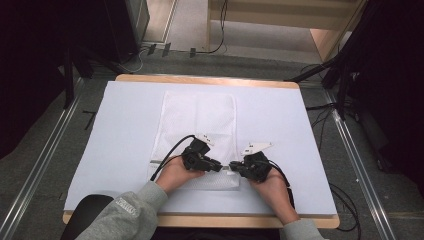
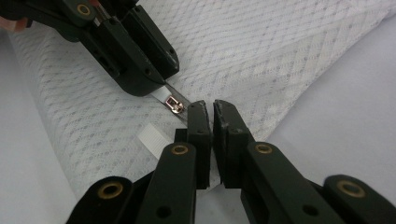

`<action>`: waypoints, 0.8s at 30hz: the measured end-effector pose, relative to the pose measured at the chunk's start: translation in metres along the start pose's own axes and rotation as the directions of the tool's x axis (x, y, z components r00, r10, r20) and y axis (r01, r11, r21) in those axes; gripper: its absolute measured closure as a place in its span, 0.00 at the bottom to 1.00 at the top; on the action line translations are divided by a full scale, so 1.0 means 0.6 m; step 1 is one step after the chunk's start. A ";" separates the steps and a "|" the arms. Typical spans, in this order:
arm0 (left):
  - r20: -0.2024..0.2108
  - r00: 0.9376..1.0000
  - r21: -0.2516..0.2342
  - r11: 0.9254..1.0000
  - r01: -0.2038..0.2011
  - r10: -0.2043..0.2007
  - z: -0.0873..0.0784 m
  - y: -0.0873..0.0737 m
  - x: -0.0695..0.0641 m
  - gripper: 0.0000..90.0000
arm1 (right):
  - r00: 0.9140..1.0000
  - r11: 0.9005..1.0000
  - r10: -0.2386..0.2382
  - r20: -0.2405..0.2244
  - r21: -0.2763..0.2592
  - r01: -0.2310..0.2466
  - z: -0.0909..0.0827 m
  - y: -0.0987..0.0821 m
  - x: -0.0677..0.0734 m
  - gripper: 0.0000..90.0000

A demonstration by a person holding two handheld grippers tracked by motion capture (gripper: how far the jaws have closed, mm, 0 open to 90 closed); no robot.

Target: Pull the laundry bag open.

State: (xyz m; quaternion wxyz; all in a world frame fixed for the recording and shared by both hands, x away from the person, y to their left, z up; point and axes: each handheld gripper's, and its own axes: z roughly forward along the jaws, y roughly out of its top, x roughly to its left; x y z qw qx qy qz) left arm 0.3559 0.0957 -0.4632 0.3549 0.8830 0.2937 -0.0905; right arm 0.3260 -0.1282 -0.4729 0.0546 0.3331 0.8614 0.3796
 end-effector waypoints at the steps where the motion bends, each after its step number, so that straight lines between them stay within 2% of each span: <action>1: 0.004 1.000 0.004 1.000 0.003 -0.003 0.000 0.000 -0.001 0.88 | 1.000 1.000 0.001 0.000 0.000 -0.001 0.000 0.000 0.000 0.97; 4: 0.000 1.000 0.015 1.000 -0.016 0.016 0.002 -0.002 -0.007 0.88 | 1.000 1.000 0.001 0.000 0.000 -0.001 0.000 0.000 0.000 0.97; 11: -0.002 1.000 0.003 1.000 -0.002 0.002 0.004 -0.001 -0.002 0.88 | 1.000 1.000 0.000 0.004 0.001 0.000 0.000 0.000 0.001 0.97; 14: 0.011 1.000 -0.015 1.000 0.003 -0.003 0.011 -0.001 -0.004 0.88 | 1.000 1.000 0.002 0.003 0.000 -0.002 0.000 0.000 0.001 0.97; 15: 0.006 1.000 -0.015 1.000 -0.008 0.008 0.013 0.000 -0.005 0.88 | 1.000 1.000 0.000 0.005 0.002 0.000 0.000 0.000 0.001 0.97; 18: -0.005 1.000 -0.022 1.000 -0.008 0.008 0.016 0.001 -0.006 0.92 | 1.000 1.000 0.001 0.006 0.002 -0.001 0.000 0.001 0.001 0.97; 24: -0.002 1.000 -0.021 1.000 -0.010 0.010 0.016 0.001 -0.004 0.97 | 1.000 1.000 -0.003 0.006 0.001 0.003 0.000 0.000 0.001 0.96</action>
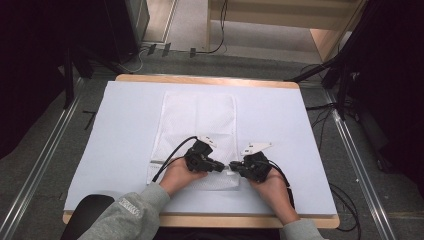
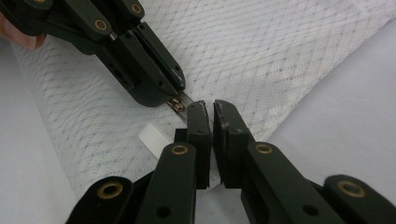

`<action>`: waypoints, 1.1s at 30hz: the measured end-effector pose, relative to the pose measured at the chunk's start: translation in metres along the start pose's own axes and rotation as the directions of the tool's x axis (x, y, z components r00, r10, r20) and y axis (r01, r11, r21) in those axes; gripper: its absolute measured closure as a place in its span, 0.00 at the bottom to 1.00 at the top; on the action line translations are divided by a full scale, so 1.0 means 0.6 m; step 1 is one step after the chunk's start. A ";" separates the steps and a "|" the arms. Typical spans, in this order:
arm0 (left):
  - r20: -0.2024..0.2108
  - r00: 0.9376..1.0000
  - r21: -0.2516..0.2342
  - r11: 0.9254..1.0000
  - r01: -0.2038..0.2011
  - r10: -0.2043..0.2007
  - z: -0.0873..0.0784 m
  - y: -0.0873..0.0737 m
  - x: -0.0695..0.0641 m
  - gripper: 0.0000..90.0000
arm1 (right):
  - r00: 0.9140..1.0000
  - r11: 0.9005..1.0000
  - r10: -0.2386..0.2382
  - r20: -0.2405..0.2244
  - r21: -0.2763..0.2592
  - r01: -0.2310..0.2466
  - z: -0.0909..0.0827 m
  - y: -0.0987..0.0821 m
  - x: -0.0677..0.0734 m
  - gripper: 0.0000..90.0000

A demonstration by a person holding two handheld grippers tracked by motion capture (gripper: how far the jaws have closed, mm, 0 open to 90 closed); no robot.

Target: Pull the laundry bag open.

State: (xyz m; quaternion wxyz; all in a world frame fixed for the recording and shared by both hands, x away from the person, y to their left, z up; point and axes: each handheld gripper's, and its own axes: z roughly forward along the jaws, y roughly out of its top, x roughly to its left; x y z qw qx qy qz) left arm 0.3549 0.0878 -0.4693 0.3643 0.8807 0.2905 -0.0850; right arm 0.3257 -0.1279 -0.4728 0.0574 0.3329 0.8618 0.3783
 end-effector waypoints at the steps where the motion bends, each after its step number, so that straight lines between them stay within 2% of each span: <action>1: 0.003 1.000 0.002 1.000 0.003 -0.004 0.000 0.000 0.001 0.97 | 1.000 1.000 0.000 0.000 0.001 0.000 0.000 0.000 0.000 0.96; 11: 0.023 0.999 0.009 0.999 0.037 -0.037 -0.002 0.003 0.006 0.97 | 1.000 1.000 -0.012 -0.005 -0.005 0.012 0.000 -0.001 -0.001 0.96; 16: 0.031 0.999 0.015 0.999 0.036 -0.036 -0.004 0.005 0.007 0.97 | 1.000 1.000 -0.017 -0.004 -0.003 0.017 0.000 -0.001 0.000 0.97; 18: 0.050 0.997 0.013 0.998 0.059 -0.059 -0.006 0.005 0.009 0.97 | 1.000 1.000 -0.014 -0.007 -0.004 0.014 0.001 -0.001 -0.001 0.97; 23: 0.051 0.997 0.027 0.998 0.057 -0.059 -0.007 0.005 0.011 0.98 | 1.000 1.000 -0.018 -0.011 -0.007 0.018 0.001 -0.001 0.000 0.97; 33: 0.080 0.991 0.047 0.993 0.107 -0.111 -0.022 0.005 0.027 0.98 | 0.999 0.999 -0.045 0.001 -0.010 0.045 0.002 -0.002 0.002 0.99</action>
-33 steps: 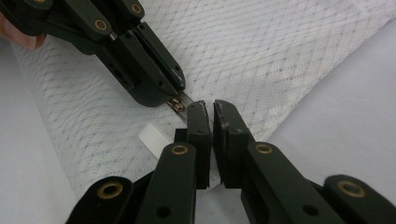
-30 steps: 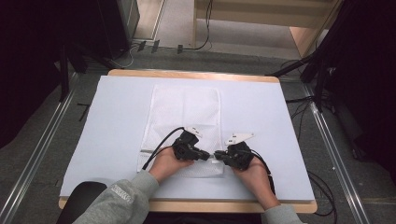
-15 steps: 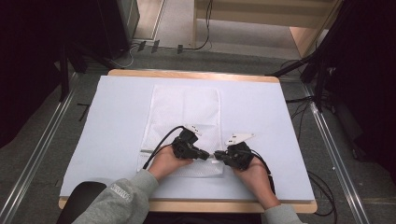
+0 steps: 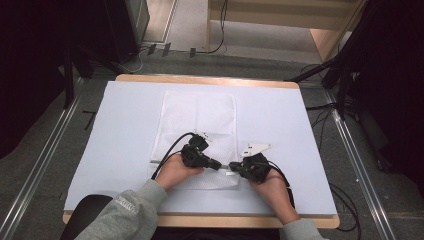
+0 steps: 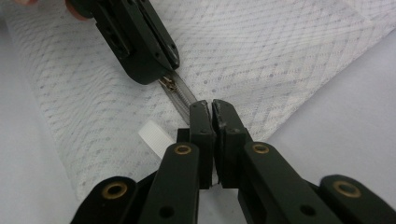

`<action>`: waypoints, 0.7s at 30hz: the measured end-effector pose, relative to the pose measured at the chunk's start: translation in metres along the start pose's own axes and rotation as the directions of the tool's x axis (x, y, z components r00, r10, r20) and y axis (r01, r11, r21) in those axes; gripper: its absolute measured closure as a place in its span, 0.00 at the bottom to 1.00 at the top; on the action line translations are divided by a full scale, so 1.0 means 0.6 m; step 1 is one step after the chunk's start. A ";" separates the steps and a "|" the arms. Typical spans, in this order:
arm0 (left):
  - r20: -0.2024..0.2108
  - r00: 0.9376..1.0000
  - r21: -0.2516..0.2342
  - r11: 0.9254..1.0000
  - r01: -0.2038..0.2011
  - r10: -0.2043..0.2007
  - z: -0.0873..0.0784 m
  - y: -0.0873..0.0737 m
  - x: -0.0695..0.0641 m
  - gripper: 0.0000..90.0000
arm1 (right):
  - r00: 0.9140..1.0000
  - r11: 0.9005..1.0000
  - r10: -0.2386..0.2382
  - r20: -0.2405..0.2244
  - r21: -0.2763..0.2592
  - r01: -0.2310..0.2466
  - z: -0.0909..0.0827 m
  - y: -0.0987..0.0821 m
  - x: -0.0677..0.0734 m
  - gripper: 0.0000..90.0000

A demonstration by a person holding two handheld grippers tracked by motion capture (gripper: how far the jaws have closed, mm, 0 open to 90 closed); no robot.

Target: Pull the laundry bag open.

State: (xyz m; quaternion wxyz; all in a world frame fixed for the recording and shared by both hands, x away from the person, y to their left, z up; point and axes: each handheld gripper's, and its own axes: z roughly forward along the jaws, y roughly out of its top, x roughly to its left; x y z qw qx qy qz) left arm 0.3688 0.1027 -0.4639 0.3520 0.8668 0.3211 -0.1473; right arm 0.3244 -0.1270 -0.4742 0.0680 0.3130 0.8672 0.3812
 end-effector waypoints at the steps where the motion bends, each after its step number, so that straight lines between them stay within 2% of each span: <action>1: 0.011 1.000 0.001 1.000 0.011 -0.011 -0.001 0.000 0.001 0.98 | 1.000 1.000 0.001 -0.002 -0.001 -0.001 0.000 0.000 -0.001 0.99; 6: 0.028 0.999 0.002 0.999 0.037 -0.037 -0.014 -0.001 0.009 0.98 | 1.000 1.000 -0.003 -0.006 -0.004 0.003 -0.001 -0.002 -0.001 0.99; 21: 0.040 0.997 0.009 0.998 0.060 -0.060 -0.056 -0.009 0.019 0.98 | 1.000 1.000 -0.009 -0.017 -0.009 0.009 -0.001 -0.003 -0.004 0.99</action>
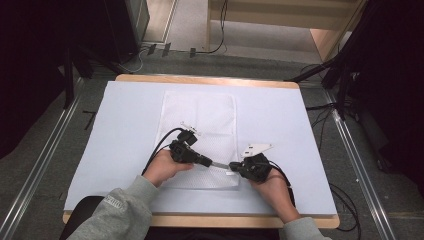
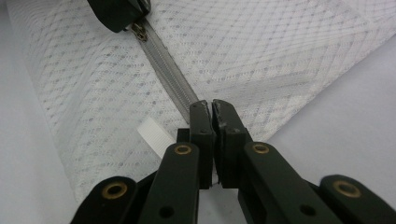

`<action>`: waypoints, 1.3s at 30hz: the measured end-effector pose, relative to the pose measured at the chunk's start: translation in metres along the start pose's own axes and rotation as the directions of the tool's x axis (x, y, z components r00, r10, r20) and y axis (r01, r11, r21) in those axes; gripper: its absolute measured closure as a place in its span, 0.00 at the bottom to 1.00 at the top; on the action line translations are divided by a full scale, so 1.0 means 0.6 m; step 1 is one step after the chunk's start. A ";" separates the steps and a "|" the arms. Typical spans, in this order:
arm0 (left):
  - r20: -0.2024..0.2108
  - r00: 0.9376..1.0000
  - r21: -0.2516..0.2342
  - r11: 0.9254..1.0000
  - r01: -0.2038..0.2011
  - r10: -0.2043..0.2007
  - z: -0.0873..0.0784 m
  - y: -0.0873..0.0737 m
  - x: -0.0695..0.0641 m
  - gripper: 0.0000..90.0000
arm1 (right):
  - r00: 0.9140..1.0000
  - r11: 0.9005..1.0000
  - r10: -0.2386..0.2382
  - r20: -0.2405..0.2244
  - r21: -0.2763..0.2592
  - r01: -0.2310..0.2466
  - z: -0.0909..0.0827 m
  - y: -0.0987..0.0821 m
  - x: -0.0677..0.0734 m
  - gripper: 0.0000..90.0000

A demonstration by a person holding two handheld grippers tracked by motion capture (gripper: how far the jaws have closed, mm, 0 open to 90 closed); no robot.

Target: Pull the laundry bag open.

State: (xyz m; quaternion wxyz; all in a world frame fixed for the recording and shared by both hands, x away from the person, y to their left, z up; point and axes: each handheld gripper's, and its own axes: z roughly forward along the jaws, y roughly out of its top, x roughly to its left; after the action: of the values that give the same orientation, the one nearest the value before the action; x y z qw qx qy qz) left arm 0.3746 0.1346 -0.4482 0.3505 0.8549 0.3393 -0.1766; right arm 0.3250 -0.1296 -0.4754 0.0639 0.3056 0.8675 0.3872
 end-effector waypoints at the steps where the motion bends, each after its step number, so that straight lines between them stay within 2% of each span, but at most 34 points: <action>1: -0.006 1.000 0.001 1.000 0.001 -0.001 -0.003 -0.001 0.000 0.98 | 1.000 1.000 -0.009 -0.001 -0.005 0.009 0.000 0.000 -0.001 0.99; 11: -0.004 1.000 -0.002 1.000 0.014 -0.014 -0.035 -0.011 0.011 0.98 | 1.000 1.000 0.007 -0.008 -0.003 -0.007 0.000 -0.001 -0.002 0.99; 16: -0.002 1.000 -0.008 1.000 0.025 -0.025 -0.051 -0.019 0.017 0.98 | 1.000 1.000 0.001 -0.020 -0.005 -0.001 0.000 -0.001 -0.005 0.99; 32: 0.008 0.999 -0.008 0.999 0.045 -0.045 -0.082 -0.036 0.030 0.97 | 1.000 1.000 -0.004 -0.027 -0.002 0.004 0.000 0.000 -0.006 0.99; 39: 0.009 0.999 0.003 0.999 0.044 -0.044 -0.084 -0.039 0.030 0.97 | 1.000 1.000 -0.007 -0.030 -0.003 0.007 0.000 -0.001 -0.007 0.99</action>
State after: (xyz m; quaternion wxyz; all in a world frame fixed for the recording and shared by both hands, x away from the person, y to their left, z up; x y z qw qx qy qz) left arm 0.3740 0.1909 -0.4343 0.3470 0.8468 0.3561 -0.1887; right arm 0.3282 -0.1322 -0.4762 0.0527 0.2964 0.8689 0.3930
